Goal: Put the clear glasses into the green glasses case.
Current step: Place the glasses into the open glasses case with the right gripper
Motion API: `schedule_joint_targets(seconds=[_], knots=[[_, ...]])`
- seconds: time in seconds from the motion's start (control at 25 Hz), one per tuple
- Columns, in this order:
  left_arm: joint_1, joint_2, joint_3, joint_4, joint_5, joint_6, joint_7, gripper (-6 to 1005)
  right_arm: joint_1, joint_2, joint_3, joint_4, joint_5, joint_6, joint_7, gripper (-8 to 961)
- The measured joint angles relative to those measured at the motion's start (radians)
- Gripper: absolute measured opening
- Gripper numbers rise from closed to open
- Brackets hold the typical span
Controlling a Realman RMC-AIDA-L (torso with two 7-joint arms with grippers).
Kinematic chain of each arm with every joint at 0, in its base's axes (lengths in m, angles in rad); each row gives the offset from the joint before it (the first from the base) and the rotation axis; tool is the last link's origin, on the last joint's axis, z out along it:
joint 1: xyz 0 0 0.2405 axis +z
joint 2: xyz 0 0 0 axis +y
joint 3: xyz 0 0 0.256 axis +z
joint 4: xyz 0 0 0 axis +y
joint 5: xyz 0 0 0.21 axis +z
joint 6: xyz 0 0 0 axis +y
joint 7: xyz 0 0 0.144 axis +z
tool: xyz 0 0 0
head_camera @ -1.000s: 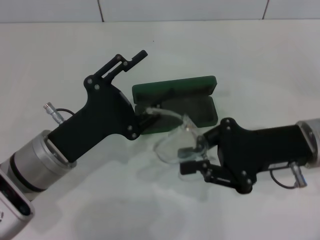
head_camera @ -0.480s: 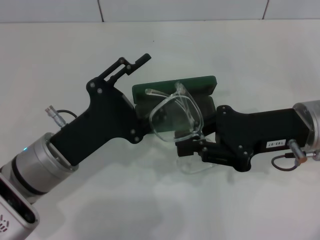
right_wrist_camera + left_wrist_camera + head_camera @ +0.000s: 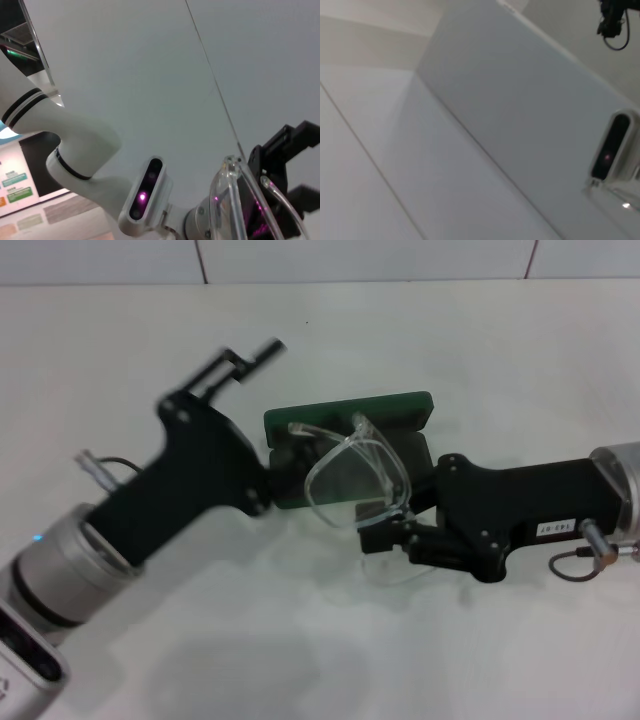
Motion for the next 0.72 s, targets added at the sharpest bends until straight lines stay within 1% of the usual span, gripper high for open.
schedule_joint_targets(seconds=[0.08,0.2,0.32,0.4,0.44,0.48,0.52,0.56,0.64,0.72], knots=[[0.013,0.001,0.0,-0.002,-0.058,0.001,0.0,653,-0.006,-0.006,0.014,-0.003,0.0,-0.001,-0.017,168],[0.039,0.004,0.0,0.0,-0.167,0.005,-0.029,653,-0.034,-0.011,0.06,-0.025,-0.001,-0.008,-0.08,169],[0.068,0.006,-0.002,-0.003,-0.262,0.004,-0.099,653,-0.08,-0.007,0.107,-0.092,-0.02,0.009,-0.173,169],[0.087,0.007,-0.002,-0.011,-0.315,0.0,-0.159,654,-0.111,0.004,0.14,-0.159,-0.061,0.039,-0.211,169],[0.094,0.008,-0.002,-0.017,-0.336,-0.002,-0.185,654,-0.132,0.013,0.161,-0.204,-0.096,0.068,-0.225,170],[0.101,0.008,-0.002,-0.026,-0.352,-0.003,-0.216,654,-0.15,0.025,0.175,-0.254,-0.132,0.105,-0.226,170],[0.108,0.008,-0.002,-0.039,-0.362,-0.004,-0.251,654,-0.193,0.054,0.191,-0.376,-0.231,0.205,-0.214,170],[0.115,0.008,-0.002,-0.051,-0.368,-0.004,-0.282,654,-0.193,0.054,0.191,-0.376,-0.231,0.205,-0.214,170],[0.123,0.008,-0.002,-0.073,-0.371,-0.008,-0.333,654,-0.237,0.076,0.167,-0.525,-0.349,0.332,-0.163,171],[0.129,0.008,-0.002,-0.086,-0.373,-0.018,-0.372,654,-0.264,0.078,0.097,-0.641,-0.437,0.453,-0.09,171]])
